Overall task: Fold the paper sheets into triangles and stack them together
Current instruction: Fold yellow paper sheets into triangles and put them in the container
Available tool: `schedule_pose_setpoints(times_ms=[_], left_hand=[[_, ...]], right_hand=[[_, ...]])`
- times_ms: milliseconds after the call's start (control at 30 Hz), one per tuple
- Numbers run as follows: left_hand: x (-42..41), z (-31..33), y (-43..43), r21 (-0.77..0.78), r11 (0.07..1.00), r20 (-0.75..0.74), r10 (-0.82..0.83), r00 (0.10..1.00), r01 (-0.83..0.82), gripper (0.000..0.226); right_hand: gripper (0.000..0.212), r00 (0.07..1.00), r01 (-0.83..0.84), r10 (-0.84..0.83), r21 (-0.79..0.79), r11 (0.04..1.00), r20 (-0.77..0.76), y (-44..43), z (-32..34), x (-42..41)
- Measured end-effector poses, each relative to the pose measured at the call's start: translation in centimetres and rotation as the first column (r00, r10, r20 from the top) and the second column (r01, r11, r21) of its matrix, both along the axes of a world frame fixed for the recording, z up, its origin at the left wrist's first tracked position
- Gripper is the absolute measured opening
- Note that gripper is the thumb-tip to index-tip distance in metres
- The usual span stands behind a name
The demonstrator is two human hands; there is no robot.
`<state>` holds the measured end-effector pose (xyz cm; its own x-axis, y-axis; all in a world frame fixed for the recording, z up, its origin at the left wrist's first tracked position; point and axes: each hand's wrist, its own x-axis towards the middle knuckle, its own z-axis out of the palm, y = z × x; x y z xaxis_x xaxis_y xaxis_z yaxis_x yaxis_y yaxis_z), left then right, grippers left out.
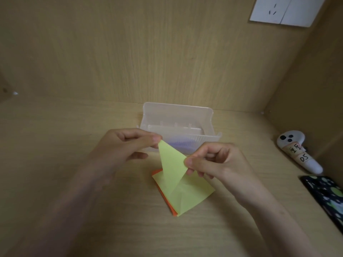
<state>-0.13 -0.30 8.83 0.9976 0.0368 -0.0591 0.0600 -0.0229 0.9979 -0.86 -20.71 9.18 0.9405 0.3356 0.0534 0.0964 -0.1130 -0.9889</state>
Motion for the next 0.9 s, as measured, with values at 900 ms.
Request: schedule_pose_setpoints(times_ms=[900], left_hand=[[-1.0,-0.8,-2.5,0.351,0.936,0.257,-0.127,0.958,0.03,0.004]], right_hand=[[0.006,0.993,-0.005,0.014,-0.08,0.997,0.117,0.1,-1.3,0.7]])
